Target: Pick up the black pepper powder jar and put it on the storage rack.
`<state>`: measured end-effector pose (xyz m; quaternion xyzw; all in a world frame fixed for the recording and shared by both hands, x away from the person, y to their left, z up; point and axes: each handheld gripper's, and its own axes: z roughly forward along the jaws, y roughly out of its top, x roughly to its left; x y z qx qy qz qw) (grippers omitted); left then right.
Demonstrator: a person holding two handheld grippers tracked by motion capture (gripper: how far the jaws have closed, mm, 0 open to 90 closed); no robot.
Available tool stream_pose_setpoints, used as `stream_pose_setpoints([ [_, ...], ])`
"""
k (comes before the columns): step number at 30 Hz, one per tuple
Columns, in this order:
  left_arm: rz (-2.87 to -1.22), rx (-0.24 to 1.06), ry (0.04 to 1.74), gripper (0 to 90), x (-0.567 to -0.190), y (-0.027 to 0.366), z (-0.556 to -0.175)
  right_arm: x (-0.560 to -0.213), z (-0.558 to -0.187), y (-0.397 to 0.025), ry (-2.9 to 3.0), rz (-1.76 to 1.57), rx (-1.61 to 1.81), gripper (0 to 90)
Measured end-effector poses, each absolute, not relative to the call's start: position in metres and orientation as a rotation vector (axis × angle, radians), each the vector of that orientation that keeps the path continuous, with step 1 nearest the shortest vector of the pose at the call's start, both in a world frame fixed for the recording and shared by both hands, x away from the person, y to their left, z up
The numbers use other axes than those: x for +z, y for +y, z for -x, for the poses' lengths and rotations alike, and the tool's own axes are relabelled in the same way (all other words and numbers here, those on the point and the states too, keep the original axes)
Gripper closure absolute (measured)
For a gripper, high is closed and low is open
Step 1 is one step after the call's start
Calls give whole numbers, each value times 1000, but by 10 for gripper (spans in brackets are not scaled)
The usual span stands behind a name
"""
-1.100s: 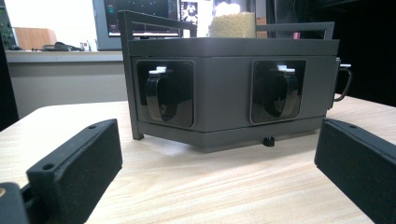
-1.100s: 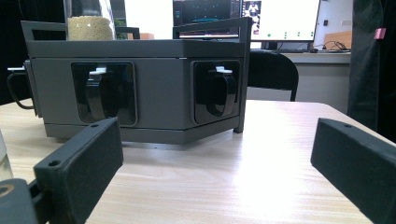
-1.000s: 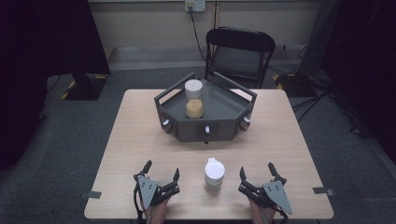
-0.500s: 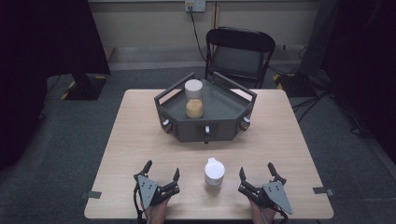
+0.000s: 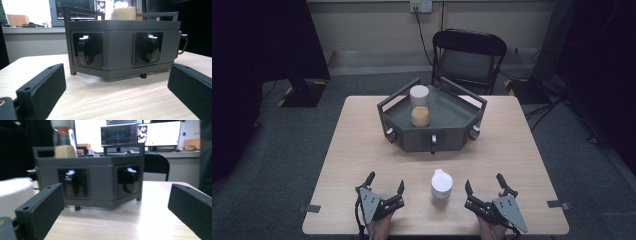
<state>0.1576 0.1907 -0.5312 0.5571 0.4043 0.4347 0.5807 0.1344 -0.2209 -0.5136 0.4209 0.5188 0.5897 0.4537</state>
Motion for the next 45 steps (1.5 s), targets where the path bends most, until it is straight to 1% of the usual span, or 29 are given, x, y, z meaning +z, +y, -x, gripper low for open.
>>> stream_pose_setpoints([
  [7,-1302,1016,945,10,-531,191,-158,-504,-127,-212,1288,-978,1498,0],
  [19,-1302,1016,945,11,-531,191,-158,-499,-124,-195,1324,-923,1604,4],
  [26,-1301,1016,945,11,-531,191,-158,-496,-126,-182,1398,-890,1603,13],
  [38,-1299,1020,949,16,-531,190,-157,-500,-131,-165,1463,-885,1554,62],
  [45,-1299,1021,950,16,-531,190,-157,-507,-137,-163,1493,-899,1546,120],
])
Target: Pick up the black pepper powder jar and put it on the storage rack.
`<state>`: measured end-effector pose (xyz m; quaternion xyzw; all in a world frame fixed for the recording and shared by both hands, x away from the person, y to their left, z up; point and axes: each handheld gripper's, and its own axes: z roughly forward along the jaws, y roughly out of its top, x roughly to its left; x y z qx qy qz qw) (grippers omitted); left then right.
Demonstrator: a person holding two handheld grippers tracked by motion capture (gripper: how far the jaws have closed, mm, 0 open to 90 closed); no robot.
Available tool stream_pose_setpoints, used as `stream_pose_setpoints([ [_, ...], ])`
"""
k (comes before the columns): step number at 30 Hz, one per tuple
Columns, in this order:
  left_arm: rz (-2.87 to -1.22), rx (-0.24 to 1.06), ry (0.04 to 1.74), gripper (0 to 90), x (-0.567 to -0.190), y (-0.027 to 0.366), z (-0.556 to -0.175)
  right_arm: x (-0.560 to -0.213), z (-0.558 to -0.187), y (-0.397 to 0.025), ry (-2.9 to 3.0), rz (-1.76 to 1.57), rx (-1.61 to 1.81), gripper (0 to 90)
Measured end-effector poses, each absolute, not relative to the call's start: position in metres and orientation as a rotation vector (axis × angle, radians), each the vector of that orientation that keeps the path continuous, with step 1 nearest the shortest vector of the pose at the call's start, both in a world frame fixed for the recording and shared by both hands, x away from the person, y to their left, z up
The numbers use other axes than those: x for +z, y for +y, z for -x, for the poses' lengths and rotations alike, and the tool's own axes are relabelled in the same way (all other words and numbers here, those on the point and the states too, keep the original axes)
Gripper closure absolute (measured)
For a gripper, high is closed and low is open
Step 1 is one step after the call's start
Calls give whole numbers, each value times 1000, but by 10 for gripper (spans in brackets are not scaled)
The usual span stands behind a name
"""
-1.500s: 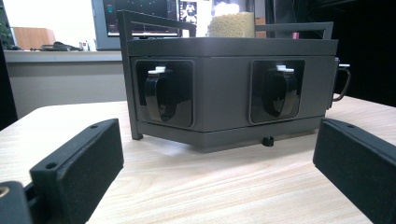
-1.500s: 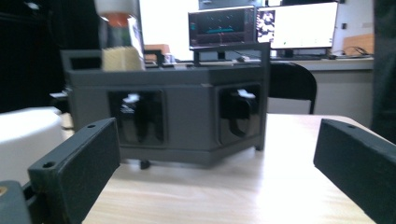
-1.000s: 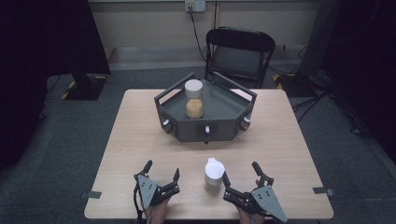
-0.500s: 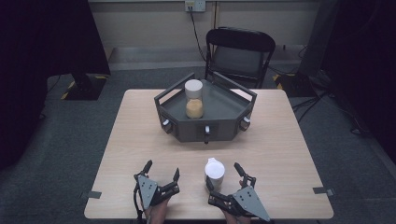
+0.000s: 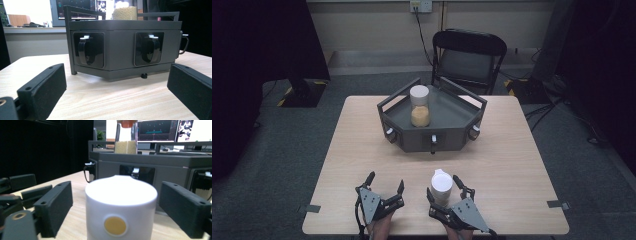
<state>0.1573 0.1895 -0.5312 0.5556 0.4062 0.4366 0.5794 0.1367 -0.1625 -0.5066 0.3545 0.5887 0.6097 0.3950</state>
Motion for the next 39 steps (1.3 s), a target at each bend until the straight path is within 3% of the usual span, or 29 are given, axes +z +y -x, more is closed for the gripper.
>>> stream_pose_setpoints([
  [27,-1299,1021,949,16,-531,190,-157,-509,-151,-165,1581,-953,1523,296],
  [39,-1299,1021,949,17,-531,190,-157,-507,-149,-166,1583,-964,1521,303],
])
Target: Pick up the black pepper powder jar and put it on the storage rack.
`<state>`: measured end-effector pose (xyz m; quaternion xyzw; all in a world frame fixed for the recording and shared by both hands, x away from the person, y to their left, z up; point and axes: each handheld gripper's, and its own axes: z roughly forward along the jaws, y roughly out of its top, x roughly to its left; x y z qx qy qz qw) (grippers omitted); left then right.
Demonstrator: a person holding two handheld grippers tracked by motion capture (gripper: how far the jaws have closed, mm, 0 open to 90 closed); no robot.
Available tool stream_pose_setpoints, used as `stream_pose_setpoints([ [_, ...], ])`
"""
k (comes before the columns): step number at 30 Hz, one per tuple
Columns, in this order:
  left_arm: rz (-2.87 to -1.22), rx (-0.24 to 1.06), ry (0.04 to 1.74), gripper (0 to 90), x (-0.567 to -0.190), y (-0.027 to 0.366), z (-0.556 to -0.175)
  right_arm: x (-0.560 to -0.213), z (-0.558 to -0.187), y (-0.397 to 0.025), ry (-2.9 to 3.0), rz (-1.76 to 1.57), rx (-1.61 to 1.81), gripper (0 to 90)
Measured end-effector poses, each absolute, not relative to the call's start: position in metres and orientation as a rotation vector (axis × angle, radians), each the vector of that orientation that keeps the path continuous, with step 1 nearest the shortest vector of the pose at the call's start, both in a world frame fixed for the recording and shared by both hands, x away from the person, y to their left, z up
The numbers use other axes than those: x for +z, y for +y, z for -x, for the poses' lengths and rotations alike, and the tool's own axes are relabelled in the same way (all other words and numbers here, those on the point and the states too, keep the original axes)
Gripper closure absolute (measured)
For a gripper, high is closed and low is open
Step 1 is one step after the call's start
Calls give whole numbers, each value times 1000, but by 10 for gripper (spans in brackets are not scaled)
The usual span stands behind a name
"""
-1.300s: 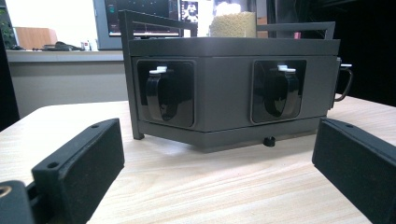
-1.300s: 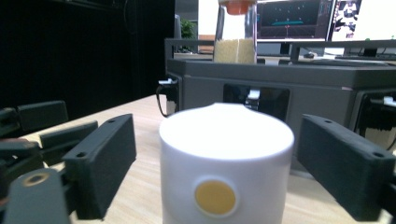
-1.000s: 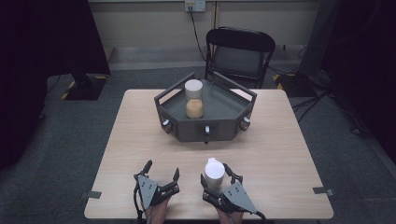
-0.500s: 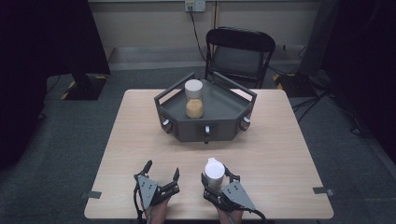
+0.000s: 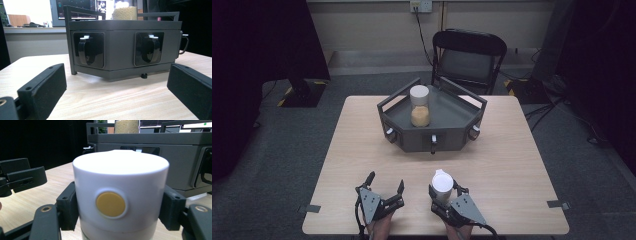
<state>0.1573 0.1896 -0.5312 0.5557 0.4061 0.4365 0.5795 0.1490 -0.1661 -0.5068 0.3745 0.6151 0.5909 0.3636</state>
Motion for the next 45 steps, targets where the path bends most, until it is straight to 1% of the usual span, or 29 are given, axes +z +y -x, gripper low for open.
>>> stream_pose_setpoints([
  [21,-1299,1021,949,19,-531,190,-157,-495,-147,-172,1587,-973,1539,304],
  [45,-1300,1020,949,19,-531,190,-157,-468,-163,-178,1612,-954,1531,304],
])
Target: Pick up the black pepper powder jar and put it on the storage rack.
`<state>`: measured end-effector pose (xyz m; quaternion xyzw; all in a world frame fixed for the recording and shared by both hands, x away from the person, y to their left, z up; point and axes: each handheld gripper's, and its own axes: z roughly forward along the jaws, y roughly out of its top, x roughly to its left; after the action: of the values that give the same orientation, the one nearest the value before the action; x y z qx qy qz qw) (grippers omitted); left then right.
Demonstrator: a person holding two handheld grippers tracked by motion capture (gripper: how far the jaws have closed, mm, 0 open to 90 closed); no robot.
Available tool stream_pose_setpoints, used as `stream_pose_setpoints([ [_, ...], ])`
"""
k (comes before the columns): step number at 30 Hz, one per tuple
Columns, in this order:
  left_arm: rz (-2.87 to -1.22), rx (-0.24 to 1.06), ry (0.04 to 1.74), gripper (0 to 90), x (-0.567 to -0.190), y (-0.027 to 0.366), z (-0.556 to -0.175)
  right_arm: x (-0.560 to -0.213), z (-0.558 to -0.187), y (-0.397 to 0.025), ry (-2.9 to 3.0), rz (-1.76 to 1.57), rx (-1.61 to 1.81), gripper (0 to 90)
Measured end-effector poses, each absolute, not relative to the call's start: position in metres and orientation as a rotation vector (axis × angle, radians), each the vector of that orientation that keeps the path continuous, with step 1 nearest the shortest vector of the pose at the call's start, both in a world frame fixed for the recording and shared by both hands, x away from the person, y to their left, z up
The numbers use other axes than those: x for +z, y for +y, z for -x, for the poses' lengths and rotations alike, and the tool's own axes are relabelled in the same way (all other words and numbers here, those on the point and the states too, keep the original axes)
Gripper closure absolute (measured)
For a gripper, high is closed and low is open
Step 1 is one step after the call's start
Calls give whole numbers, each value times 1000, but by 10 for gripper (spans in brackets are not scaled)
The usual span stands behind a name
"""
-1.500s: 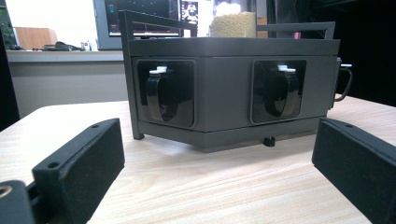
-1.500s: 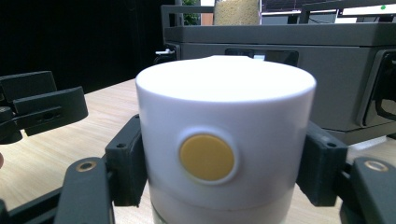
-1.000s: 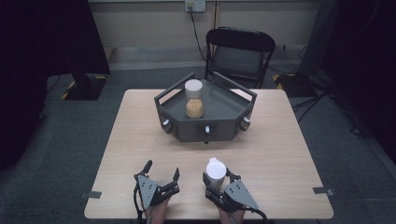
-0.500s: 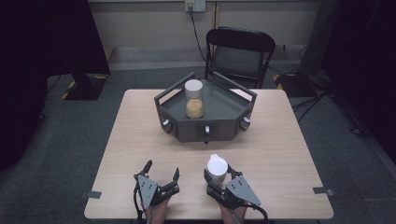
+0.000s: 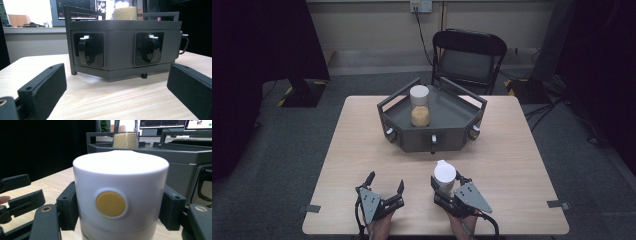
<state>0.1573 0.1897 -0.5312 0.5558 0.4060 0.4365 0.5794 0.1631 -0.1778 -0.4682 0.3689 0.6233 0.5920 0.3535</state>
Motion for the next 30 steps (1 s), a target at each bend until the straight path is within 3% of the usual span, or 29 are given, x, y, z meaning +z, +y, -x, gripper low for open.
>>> stream_pose_setpoints([
  [30,-1301,1019,947,19,-531,190,-157,-426,-203,-191,1618,-913,1515,304],
])
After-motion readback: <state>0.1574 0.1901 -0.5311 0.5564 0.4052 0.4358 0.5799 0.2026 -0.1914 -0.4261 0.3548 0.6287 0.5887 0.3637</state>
